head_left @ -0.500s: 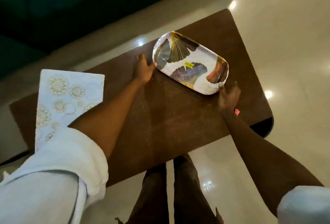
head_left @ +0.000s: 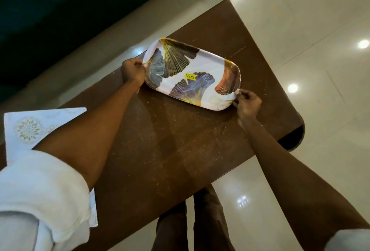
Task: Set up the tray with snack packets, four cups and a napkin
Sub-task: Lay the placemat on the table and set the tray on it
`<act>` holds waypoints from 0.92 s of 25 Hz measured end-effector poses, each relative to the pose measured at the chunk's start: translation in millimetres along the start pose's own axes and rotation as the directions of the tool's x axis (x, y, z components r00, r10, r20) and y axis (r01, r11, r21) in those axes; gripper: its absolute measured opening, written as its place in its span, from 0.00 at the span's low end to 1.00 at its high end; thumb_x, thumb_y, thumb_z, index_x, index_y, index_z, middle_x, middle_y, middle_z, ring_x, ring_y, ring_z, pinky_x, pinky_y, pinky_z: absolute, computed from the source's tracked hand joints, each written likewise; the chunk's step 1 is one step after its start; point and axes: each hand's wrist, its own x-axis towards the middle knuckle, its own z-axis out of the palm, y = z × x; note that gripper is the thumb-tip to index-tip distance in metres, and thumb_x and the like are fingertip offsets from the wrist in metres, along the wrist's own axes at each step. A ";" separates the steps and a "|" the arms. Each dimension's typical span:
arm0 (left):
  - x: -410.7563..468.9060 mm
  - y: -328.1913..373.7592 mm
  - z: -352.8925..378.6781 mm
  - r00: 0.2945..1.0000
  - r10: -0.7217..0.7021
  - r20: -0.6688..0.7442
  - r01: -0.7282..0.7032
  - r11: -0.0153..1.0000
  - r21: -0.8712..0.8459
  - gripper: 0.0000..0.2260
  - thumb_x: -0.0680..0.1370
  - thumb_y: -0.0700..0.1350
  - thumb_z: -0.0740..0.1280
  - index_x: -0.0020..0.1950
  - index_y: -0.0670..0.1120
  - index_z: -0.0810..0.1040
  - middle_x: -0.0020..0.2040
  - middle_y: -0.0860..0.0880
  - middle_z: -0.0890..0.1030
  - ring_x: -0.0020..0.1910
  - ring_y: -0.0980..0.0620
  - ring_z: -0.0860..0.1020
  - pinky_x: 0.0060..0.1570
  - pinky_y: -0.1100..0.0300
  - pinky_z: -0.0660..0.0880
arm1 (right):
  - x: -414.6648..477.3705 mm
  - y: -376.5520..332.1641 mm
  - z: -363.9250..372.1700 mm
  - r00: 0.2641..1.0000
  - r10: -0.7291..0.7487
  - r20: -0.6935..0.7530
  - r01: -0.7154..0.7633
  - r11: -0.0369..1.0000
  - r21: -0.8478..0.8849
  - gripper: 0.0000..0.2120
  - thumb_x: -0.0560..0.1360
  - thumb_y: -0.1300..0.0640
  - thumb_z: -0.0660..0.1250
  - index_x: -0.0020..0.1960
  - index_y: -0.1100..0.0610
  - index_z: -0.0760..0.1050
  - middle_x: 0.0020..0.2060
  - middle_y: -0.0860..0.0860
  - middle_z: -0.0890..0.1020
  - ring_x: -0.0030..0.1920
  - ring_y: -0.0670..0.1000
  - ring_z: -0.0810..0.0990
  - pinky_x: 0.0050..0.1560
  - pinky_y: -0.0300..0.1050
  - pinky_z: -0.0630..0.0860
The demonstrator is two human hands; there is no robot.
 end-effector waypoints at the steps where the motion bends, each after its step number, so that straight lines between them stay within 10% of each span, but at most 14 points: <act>1: 3.4 2.5 1.7 1.000 0.000 0.015 0.000 1.000 -0.007 0.11 0.77 0.39 0.73 0.60 0.40 0.85 0.57 0.42 0.86 0.56 0.45 0.84 0.57 0.55 0.82 | 0.9 -0.5 -1.4 1.000 0.003 0.005 -0.003 1.000 0.022 0.11 0.78 0.62 0.73 0.59 0.64 0.82 0.53 0.58 0.86 0.53 0.54 0.86 0.51 0.50 0.86; 12: 27.3 133.1 97.8 0.947 0.243 0.209 -0.264 0.962 0.076 0.13 0.79 0.38 0.71 0.63 0.44 0.84 0.61 0.46 0.85 0.60 0.50 0.83 0.54 0.66 0.78 | 27.4 18.0 -48.4 0.981 0.114 -0.160 -0.081 0.977 0.197 0.13 0.77 0.63 0.74 0.60 0.65 0.80 0.52 0.60 0.84 0.50 0.52 0.85 0.46 0.43 0.85; 17: 32.3 149.1 118.6 0.942 0.275 0.195 -0.290 0.955 0.058 0.13 0.79 0.36 0.71 0.63 0.45 0.84 0.63 0.48 0.84 0.54 0.58 0.80 0.36 0.78 0.75 | 26.1 23.9 -50.7 0.982 0.114 -0.149 -0.081 0.974 0.210 0.13 0.77 0.62 0.75 0.59 0.66 0.80 0.54 0.60 0.84 0.52 0.54 0.86 0.52 0.49 0.86; 23: 22.3 138.8 106.4 0.943 0.280 0.179 -0.284 0.959 -0.007 0.12 0.80 0.39 0.71 0.64 0.43 0.83 0.62 0.47 0.84 0.60 0.53 0.82 0.56 0.68 0.78 | 27.5 22.9 -53.3 0.982 0.122 -0.141 -0.095 0.978 0.186 0.14 0.76 0.61 0.76 0.59 0.65 0.81 0.53 0.57 0.85 0.54 0.55 0.87 0.50 0.49 0.87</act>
